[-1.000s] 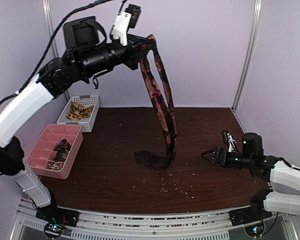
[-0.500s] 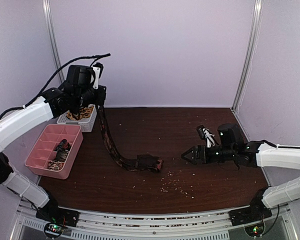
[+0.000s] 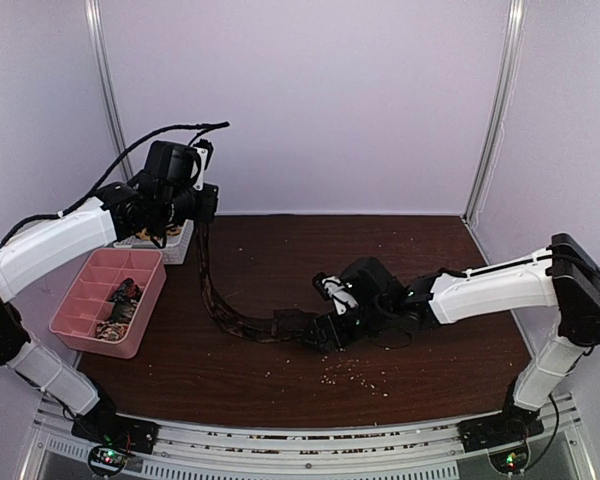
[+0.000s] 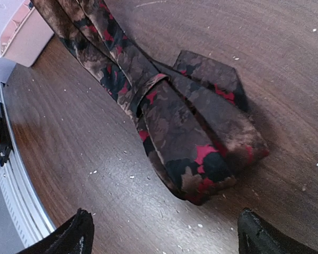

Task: Roll the ties
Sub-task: Flatten out the tie at the center of the board.

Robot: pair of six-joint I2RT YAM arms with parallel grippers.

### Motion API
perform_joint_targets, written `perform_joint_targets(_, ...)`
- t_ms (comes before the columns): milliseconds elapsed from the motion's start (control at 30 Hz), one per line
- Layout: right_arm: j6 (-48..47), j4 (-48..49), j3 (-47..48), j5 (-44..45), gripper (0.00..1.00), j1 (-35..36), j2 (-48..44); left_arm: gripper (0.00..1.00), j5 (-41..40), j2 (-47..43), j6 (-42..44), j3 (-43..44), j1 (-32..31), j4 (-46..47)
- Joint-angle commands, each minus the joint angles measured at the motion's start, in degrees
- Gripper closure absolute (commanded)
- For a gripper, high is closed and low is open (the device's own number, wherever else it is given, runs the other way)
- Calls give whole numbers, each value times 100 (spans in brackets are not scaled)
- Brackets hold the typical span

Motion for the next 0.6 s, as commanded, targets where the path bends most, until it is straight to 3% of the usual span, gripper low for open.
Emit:
perform_joint_targets(0, 170, -87, 366, 561, 6, 253, 585, 100, 1, -146, -55, -67, -5, 244)
perform_joint_targets(200, 641, -154, 807, 1055, 10, 293, 1206, 100, 71, -157, -93, -162, -10, 291)
perform_joint_targets(300, 736, -255, 997, 1312, 21, 293, 1447, 100, 83, -157, -118, -220, -8, 318)
perform_joint_targets(433, 771, -486, 1205, 1787, 52, 261, 1635, 100, 127, -164, -153, -271, -6, 381)
perform_joint_targets(533, 784, -549, 1100, 2070, 93, 177, 1445, 100, 202, -162, -199, -310, -10, 427)
perform_joint_targets(567, 777, -549, 1001, 2161, 100, 136, 1306, 100, 235, -155, -229, -319, -6, 435)
